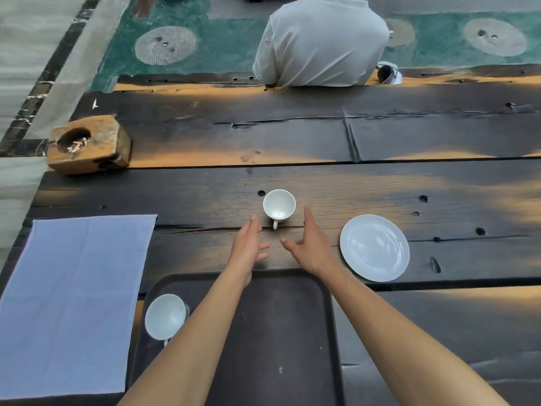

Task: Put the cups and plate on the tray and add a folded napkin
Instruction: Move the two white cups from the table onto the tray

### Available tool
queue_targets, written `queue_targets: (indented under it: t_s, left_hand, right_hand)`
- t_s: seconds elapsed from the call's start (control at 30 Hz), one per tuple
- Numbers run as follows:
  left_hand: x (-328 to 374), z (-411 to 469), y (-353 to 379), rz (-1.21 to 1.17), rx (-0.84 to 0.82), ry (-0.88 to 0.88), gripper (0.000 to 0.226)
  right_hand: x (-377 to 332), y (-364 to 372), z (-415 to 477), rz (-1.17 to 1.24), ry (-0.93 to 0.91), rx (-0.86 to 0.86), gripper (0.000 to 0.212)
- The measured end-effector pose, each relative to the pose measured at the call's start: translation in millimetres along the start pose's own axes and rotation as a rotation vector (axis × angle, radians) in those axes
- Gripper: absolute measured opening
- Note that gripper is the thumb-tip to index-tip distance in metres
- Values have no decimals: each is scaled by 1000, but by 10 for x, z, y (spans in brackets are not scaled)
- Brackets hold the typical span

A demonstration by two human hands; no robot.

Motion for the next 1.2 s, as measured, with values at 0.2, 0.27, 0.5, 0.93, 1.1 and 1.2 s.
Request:
queue_targets:
  t_s: [0.2,0.27,0.5,0.93,1.1,1.2]
  left_hand:
    - [64,318,42,32,-20,-9,59]
    - [77,391,86,35,-47,-14,58]
    - [114,533,219,32,-103,-13,53]
    - [79,663,284,-12,-110,-49,52]
    - [78,668,313,-18,-128,-55,51]
    - [93,659,326,-21,-137,-48,50]
  right_hand:
    - [-35,117,281,40,1,22,113]
    - [-18,160,348,69,18,29,117]
    - [40,248,534,117,41,30,118]
    - [163,308,706,149,41,34,110]
    - [174,334,740,174,36,49,103]
    - [176,311,763,215,36,82,89]
Point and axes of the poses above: each hand's wrist, its own z-axis towards the middle knuckle, its own y-axis out of the palm, x = y × z, the point moved 9 cm from there along z, towards the middle knuckle, and after that the axes turned 10 degrees about z, right-handed, at the moved point
